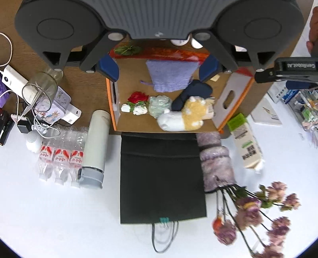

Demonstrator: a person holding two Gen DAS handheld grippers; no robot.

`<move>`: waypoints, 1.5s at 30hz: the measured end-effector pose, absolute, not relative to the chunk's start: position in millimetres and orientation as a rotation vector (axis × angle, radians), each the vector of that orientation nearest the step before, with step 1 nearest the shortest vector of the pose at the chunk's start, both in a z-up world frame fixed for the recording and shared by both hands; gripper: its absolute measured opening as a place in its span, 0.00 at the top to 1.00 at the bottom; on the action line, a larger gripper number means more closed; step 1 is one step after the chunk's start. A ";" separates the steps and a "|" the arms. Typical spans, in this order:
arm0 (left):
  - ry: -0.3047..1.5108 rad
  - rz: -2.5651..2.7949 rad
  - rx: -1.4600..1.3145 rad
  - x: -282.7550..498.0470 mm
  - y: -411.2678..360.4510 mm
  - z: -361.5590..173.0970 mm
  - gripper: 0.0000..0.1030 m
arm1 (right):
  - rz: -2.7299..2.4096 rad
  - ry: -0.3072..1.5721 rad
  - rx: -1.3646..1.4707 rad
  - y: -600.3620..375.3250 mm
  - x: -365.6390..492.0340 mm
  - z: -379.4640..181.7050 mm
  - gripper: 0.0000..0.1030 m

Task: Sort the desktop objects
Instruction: 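Move both open tools back toward the clear box and black USB cable, then grasp the black USB cable end with the right tool while the left tool approaches the clear box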

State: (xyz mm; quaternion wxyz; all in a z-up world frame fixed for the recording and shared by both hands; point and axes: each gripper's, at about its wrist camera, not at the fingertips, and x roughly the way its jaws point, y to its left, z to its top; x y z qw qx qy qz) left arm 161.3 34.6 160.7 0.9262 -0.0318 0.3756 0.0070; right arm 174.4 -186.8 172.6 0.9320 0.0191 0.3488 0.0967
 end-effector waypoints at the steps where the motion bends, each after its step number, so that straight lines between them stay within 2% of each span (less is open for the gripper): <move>1: 0.752 0.015 -0.061 153.1 33.6 162.7 0.00 | 0.200 0.706 0.040 -187.0 167.3 172.9 0.13; 8: 0.639 -0.035 -0.067 83.3 29.9 158.6 0.00 | 0.258 0.662 0.040 -189.4 101.7 159.3 0.13; 18: 0.575 -0.088 -0.006 -9.6 16.4 97.7 0.00 | 0.297 0.636 0.021 -189.4 2.7 101.6 0.13; 23: 0.581 -0.059 0.005 -46.6 13.7 70.5 0.00 | 0.264 0.621 -0.041 -185.5 -35.0 73.6 0.13; 34: 0.614 -0.045 -0.029 -112.1 12.7 33.9 0.00 | 0.200 0.625 0.023 -196.3 -98.9 37.6 0.13; 39: 0.627 -0.049 -0.045 -109.2 11.6 27.5 0.00 | 0.206 0.615 0.017 -194.0 -104.9 28.2 0.22; 43: 0.645 -0.033 -0.040 -99.9 12.8 21.2 0.00 | 0.186 0.631 -0.008 -187.4 -96.2 17.8 0.36; 45: 0.656 -0.037 -0.044 -95.7 14.1 18.5 0.00 | 0.187 0.641 -0.009 -185.9 -92.3 12.8 0.40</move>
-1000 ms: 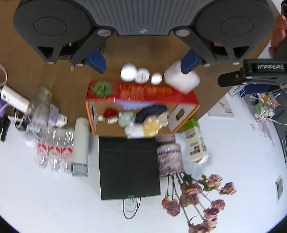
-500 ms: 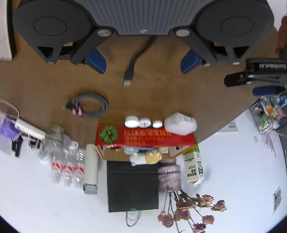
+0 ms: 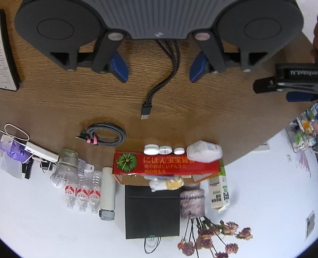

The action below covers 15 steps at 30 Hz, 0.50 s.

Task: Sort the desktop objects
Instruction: 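Grasp the black USB cable end with the right tool while the left tool approaches the clear box, then grasp the clear plastic box with the left tool while the right tool holds the cable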

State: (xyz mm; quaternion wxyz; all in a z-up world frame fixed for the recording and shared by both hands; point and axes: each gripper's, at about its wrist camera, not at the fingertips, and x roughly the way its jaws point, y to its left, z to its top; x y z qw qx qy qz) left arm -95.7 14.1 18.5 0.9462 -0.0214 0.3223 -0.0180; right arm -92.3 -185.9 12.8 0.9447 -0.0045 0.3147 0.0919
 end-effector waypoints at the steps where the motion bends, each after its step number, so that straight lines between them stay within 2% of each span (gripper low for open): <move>1: 0.660 -0.039 -0.047 -93.2 15.1 17.4 0.00 | 0.187 0.643 -0.006 -185.4 -89.9 10.7 0.42; 4: 0.668 -0.043 -0.048 -82.7 17.2 14.7 0.00 | 0.182 0.643 -0.013 -183.5 -79.6 6.9 0.42; 8: 0.627 -0.022 -0.021 -62.1 22.3 16.0 0.00 | 0.180 0.649 -0.023 -181.2 -58.3 3.4 0.61; 12: 0.604 -0.015 -0.014 -31.5 29.9 20.9 0.00 | 0.164 0.648 -0.022 -181.1 -31.7 2.5 0.64; 13: 0.601 -0.015 -0.009 -23.3 31.5 21.9 0.00 | 0.160 0.646 -0.028 -180.3 -23.8 2.4 0.70; 14: 0.601 -0.014 -0.001 -12.2 33.2 23.1 0.00 | 0.161 0.643 -0.032 -180.1 -17.7 2.1 0.82; 15: 0.601 -0.012 0.006 -3.2 34.5 24.2 0.00 | 0.166 0.641 -0.035 -180.0 -11.6 2.1 0.87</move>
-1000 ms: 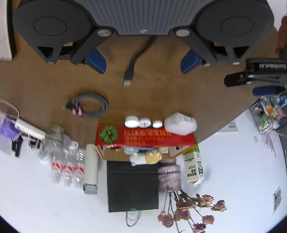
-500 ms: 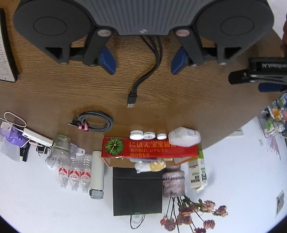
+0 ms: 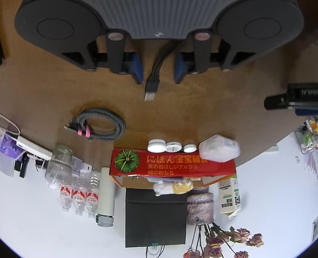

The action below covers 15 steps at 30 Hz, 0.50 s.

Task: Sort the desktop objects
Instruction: 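Grasp the clear plastic box with the left tool while the right tool holds the cable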

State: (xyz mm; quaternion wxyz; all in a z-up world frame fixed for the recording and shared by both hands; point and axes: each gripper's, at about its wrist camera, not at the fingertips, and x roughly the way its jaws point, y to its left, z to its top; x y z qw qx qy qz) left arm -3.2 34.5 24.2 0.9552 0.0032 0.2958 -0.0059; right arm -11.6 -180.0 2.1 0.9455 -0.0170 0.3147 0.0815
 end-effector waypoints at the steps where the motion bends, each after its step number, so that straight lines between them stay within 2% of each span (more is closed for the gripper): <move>1: 0.602 -0.011 0.014 6.8 35.9 25.5 0.00 | 0.171 0.644 -0.032 -179.9 -5.2 2.1 0.87; 6: 0.604 -0.038 0.043 49.9 40.8 30.2 0.00 | 0.203 0.651 -0.029 -176.9 10.4 4.6 0.88; 15: 0.578 -0.150 0.146 119.1 24.3 22.0 0.00 | 0.210 0.538 0.051 -186.6 26.2 25.1 0.88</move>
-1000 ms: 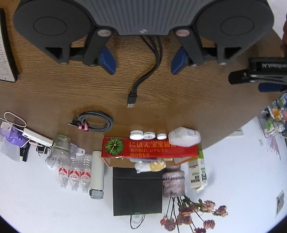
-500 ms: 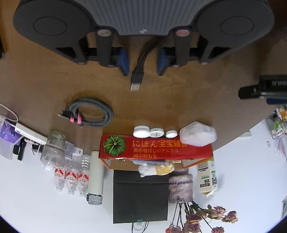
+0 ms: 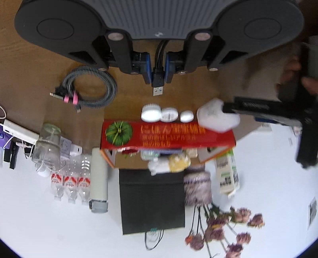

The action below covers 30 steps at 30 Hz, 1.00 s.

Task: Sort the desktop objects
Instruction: 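Grasp the clear plastic box with the left tool while the right tool holds the cable, then carry the clear box and USB cable with both tools into the cardboard box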

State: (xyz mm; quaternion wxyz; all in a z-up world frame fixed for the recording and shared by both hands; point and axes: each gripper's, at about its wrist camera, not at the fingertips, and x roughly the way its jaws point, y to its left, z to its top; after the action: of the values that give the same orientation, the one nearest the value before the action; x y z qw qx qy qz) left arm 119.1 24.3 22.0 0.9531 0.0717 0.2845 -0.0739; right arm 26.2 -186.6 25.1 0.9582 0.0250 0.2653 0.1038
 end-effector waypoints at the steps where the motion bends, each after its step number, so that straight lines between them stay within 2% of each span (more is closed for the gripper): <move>1: 0.577 -0.167 0.152 125.0 21.5 21.0 0.00 | 0.211 0.535 0.056 -187.8 28.8 26.6 0.88; 4: 0.578 -0.210 0.165 139.7 13.1 17.8 0.00 | 0.214 0.528 0.068 -191.1 35.5 30.1 0.88; 5: 0.585 -0.204 0.171 143.7 10.7 16.8 0.03 | 0.215 0.526 0.070 -191.8 37.4 30.9 0.88; 6: 0.595 -0.189 0.178 147.2 9.1 16.1 0.19 | 0.216 0.523 0.073 -192.5 39.3 32.2 0.88; 14: 0.577 -0.135 0.143 118.2 13.6 30.1 0.19 | 0.225 0.482 0.084 -195.8 38.2 45.3 0.88; 24: 0.394 -0.088 -0.025 56.7 38.7 111.4 0.19 | 0.284 0.340 0.095 -194.8 9.0 95.1 0.88; 30: 0.369 -0.050 -0.046 48.4 46.9 133.8 0.19 | 0.277 0.269 0.162 -202.6 5.1 117.6 0.89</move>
State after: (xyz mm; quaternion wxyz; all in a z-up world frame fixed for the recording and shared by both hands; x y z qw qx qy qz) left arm 48.4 46.9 133.8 0.9824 -0.0227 0.1836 -0.0250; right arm 5.1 -202.6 117.6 0.9782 0.0804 0.1336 0.1375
